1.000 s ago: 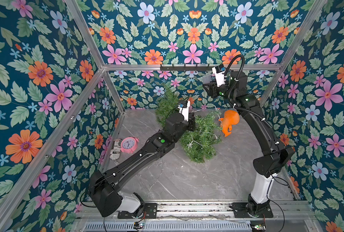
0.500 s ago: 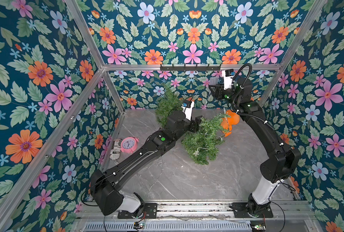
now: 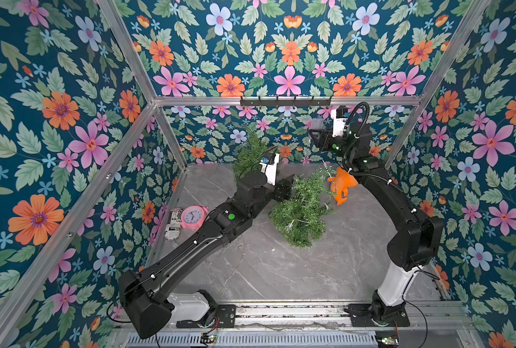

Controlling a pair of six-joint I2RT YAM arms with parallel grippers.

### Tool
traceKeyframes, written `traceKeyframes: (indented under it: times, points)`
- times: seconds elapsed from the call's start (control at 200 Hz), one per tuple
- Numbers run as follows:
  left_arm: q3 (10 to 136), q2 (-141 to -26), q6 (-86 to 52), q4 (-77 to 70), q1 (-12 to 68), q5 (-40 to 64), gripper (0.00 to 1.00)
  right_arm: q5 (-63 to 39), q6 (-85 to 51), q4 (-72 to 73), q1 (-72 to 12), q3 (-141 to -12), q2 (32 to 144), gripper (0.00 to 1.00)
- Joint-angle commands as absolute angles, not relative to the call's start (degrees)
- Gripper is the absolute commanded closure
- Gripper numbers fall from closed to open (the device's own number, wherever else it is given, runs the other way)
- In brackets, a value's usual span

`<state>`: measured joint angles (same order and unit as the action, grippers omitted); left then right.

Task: Wrap string light around the christmas tree
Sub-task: Wrap the light string around the Christmas tree.

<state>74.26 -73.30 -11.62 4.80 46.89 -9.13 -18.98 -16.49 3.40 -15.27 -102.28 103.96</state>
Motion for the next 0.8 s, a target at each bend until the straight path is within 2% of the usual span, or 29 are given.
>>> traceKeyframes:
  times: [0.0, 0.285, 0.435, 0.595, 0.795]
  points:
    - [74.53, -71.83, -10.81, 4.31, 46.87, -8.19, 0.14, -18.63, -17.79, 9.22, -15.38, -98.74, 102.12, 0.99]
    - [77.68, -68.86, -9.07, 3.08, 46.94, -0.52, 0.11, -17.84, -20.05, 14.42, -14.68, -89.21, 98.49, 0.99]
    - [80.95, -70.01, -5.33, 4.05, 46.93, -0.35, 0.06, -18.44, -21.85, 16.79, -14.55, -86.31, 97.35, 0.99]
    - [86.18, -73.17, -1.16, 6.01, 46.94, 4.69, 0.02, -19.16, -23.39, 18.74, -14.54, -83.7, 96.07, 0.99]
    - [99.58, -82.22, 4.38, 16.29, 46.94, 14.01, 0.03, -18.92, -24.01, 22.4, -14.59, -78.49, 91.89, 0.99]
